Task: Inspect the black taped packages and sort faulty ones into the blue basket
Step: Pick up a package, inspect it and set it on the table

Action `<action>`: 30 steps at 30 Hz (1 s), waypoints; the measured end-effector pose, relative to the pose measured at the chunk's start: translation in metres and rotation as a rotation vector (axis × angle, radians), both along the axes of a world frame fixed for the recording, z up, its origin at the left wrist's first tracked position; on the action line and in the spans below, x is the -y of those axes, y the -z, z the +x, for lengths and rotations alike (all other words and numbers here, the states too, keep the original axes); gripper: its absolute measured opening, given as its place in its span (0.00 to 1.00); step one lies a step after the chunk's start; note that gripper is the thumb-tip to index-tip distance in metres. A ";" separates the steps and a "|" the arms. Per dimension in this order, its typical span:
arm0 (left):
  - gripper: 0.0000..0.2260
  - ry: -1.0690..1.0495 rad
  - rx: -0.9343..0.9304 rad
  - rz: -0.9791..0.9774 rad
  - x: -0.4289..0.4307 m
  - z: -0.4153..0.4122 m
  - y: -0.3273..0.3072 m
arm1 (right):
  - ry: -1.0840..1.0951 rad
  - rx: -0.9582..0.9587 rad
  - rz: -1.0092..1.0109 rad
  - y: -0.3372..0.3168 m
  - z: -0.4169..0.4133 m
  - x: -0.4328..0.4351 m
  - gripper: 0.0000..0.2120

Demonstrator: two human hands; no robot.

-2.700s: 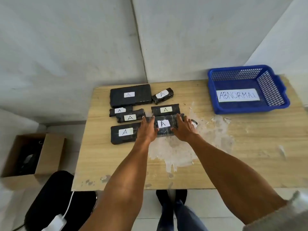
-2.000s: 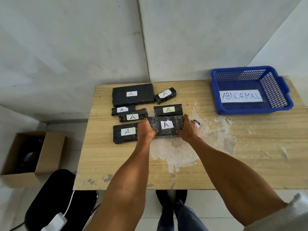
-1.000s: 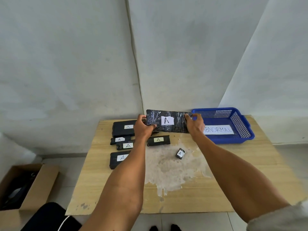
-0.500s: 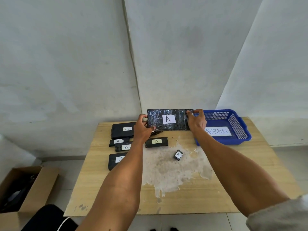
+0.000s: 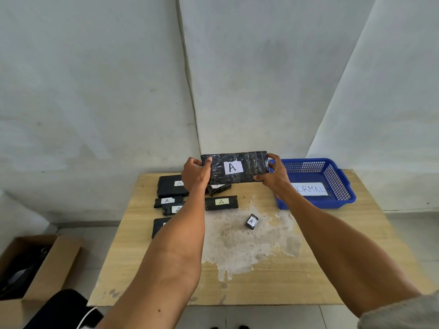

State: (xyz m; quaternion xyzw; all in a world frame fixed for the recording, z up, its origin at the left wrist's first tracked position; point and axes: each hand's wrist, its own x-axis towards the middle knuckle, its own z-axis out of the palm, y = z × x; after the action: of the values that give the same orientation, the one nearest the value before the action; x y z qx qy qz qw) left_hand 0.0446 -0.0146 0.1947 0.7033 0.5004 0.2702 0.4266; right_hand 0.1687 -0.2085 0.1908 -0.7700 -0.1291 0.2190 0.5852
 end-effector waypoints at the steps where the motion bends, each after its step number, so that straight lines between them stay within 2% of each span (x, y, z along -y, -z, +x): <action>1: 0.17 -0.001 -0.007 -0.003 0.000 0.001 -0.002 | 0.011 0.012 -0.005 0.001 -0.001 0.001 0.42; 9: 0.19 -0.045 0.016 -0.163 0.001 0.002 -0.004 | 0.045 0.170 -0.085 -0.005 -0.005 0.003 0.42; 23: 0.20 -0.026 0.021 -0.141 0.005 -0.001 -0.011 | 0.060 0.181 -0.120 -0.009 -0.011 0.007 0.42; 26: 0.23 -0.020 0.014 -0.134 0.005 -0.001 -0.011 | 0.055 0.204 -0.149 -0.010 -0.013 0.004 0.42; 28: 0.26 0.010 0.017 -0.153 0.005 0.001 -0.009 | 0.051 0.230 -0.195 -0.010 -0.014 -0.001 0.40; 30: 0.23 0.048 0.044 -0.165 0.002 0.002 -0.006 | 0.083 0.205 -0.188 -0.013 -0.014 -0.006 0.35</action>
State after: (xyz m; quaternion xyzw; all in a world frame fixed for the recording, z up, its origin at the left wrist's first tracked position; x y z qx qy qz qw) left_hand 0.0470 -0.0168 0.2008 0.6714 0.4944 0.2330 0.5006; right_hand 0.1545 -0.2020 0.2033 -0.8445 -0.1351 0.1258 0.5027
